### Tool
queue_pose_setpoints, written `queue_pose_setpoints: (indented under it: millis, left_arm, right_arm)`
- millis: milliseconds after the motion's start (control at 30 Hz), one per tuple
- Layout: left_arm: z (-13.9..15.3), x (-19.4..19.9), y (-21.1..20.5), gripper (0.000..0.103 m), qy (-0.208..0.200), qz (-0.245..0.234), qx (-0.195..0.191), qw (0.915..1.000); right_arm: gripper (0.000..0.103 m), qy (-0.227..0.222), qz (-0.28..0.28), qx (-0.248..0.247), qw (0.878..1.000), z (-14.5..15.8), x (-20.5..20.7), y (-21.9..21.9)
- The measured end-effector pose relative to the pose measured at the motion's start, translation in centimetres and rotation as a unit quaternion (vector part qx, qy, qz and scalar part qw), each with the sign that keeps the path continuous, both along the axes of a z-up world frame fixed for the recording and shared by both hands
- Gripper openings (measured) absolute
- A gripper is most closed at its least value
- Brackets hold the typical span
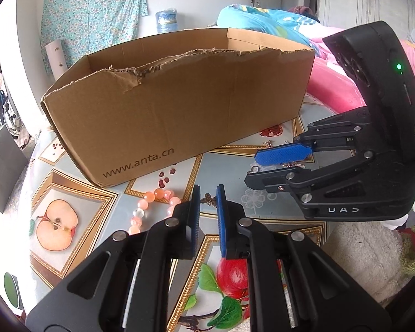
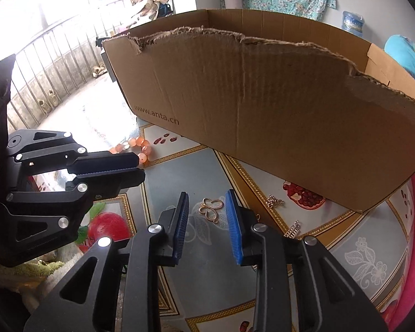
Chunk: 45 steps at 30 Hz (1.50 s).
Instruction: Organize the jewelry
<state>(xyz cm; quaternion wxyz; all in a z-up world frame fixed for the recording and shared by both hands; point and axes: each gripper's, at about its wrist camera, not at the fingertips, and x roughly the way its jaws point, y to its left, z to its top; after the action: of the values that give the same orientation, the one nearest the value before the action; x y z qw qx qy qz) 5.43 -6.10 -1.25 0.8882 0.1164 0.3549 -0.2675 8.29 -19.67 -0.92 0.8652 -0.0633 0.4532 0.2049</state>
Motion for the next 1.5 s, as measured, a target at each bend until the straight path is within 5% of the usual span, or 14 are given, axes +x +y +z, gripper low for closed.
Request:
queue_pose_setpoints:
  millis: [167, 300, 367, 1300, 1400, 1500]
  left_arm:
    - [-0.1, -0.1, 0.3, 0.011, 0.001, -0.001, -0.01, 0.9999]
    - [0.1, -0.2, 0.6, 0.011, -0.001, -0.003, -0.015, 0.9999]
    - [0.2, -0.3, 0.8, 0.011, -0.003, -0.004, -0.016, 0.9999]
    - [0.6, -1.1, 2.0, 0.011, -0.008, 0.0, -0.026, 0.9996]
    - [0.6, -1.0, 1.9, 0.011, -0.008, 0.0, -0.026, 0.9996]
    - [0.5, -1.0, 1.9, 0.011, -0.008, 0.0, -0.027, 0.9996]
  right_arm:
    - [0.013, 0.012, 0.009, -0.028, 1.0, 0.4, 0.2, 0.9]
    - [0.013, 0.019, 0.003, -0.035, 0.999, 0.7, 0.3, 1.2]
    - [0.002, 0.025, 0.001, -0.029, 0.999, 0.9, 0.4, 1.3]
    - [0.002, 0.06, -0.027, -0.003, 0.998, 1.6, 0.8, 0.2]
    - [0.006, 0.059, -0.016, 0.002, 0.998, 1.6, 0.1, 0.6]
    - [0.022, 0.055, -0.004, -0.006, 0.998, 1.5, -0.2, 0.4]
